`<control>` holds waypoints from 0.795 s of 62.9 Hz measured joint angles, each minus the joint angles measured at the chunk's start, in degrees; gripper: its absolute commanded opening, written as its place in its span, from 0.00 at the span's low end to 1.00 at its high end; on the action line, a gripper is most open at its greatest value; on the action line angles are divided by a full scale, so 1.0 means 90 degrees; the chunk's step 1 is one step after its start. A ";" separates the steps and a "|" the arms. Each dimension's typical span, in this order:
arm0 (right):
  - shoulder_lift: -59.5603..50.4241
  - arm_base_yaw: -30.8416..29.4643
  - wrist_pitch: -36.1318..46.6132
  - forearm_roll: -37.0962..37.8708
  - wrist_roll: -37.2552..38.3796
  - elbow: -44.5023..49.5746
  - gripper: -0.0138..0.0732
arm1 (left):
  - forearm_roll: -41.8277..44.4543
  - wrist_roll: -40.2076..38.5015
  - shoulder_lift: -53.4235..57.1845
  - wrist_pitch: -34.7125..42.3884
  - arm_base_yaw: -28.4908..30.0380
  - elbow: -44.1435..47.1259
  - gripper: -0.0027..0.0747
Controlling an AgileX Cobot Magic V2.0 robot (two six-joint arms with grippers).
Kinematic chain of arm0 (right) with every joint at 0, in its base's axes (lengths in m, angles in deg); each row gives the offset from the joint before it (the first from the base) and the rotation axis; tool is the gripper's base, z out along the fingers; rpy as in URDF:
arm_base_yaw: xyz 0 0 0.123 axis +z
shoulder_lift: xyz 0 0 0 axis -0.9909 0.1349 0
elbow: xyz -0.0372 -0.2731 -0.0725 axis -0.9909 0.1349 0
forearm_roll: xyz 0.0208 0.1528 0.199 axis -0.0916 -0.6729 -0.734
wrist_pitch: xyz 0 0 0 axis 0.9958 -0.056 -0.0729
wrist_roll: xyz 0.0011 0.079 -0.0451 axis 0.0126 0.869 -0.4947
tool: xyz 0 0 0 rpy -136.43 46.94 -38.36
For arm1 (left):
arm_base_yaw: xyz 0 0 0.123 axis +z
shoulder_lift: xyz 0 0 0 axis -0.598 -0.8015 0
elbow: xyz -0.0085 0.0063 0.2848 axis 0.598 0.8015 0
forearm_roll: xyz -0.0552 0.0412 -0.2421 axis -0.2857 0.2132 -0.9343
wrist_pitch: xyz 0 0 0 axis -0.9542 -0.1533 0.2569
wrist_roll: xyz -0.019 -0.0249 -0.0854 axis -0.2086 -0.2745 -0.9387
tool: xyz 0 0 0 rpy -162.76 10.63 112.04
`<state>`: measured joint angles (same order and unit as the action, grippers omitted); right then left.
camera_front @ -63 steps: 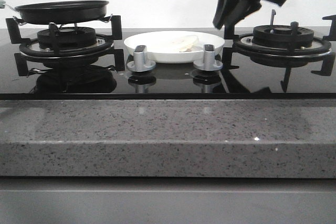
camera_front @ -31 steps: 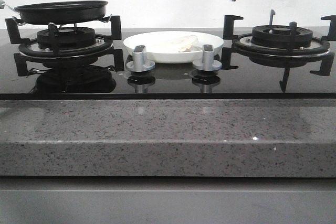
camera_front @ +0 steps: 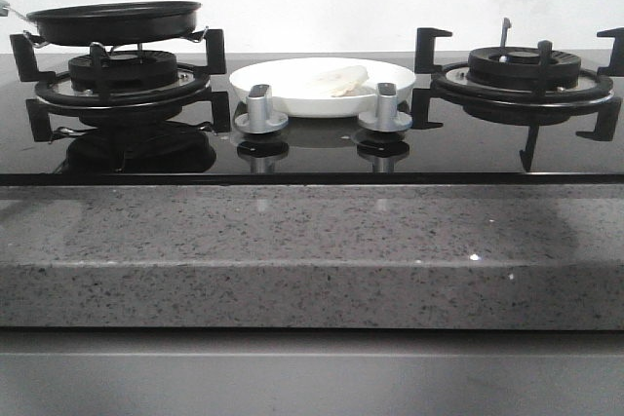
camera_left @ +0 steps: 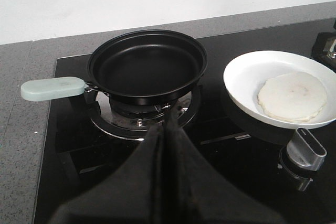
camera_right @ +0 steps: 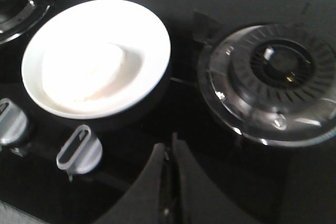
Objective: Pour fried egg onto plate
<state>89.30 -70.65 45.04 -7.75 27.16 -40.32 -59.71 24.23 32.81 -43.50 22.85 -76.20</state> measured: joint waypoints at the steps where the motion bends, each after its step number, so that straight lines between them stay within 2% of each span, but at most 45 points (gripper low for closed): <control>1: -0.0127 0.0000 0.0061 0.0016 0.0000 0.0140 0.03 | 0.0000 0.0000 0.0000 0.0000 0.0000 0.0000 0.01; 16: -0.2751 0.0000 0.1191 0.0100 -0.0025 0.2460 0.03 | 0.0000 0.0000 0.0000 -0.0023 0.0000 0.0000 0.01; 25: -0.3903 0.0000 0.1372 0.0100 -0.0025 0.3447 0.03 | 0.0000 0.0000 0.0000 -0.0067 0.0000 0.0000 0.01; 39: -0.5099 0.0000 0.1617 0.0100 -0.0025 0.4267 0.03 | 0.0000 0.0000 0.0000 -0.0086 0.0000 0.0000 0.01; 50: -0.5456 0.0000 0.1893 0.0100 -0.0025 0.4353 0.03 | 0.0000 0.0000 0.0000 -0.0086 0.0000 0.0000 0.01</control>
<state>40.19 -70.65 62.07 -6.85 26.94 -1.14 -59.71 24.23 32.81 -44.27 22.85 -76.20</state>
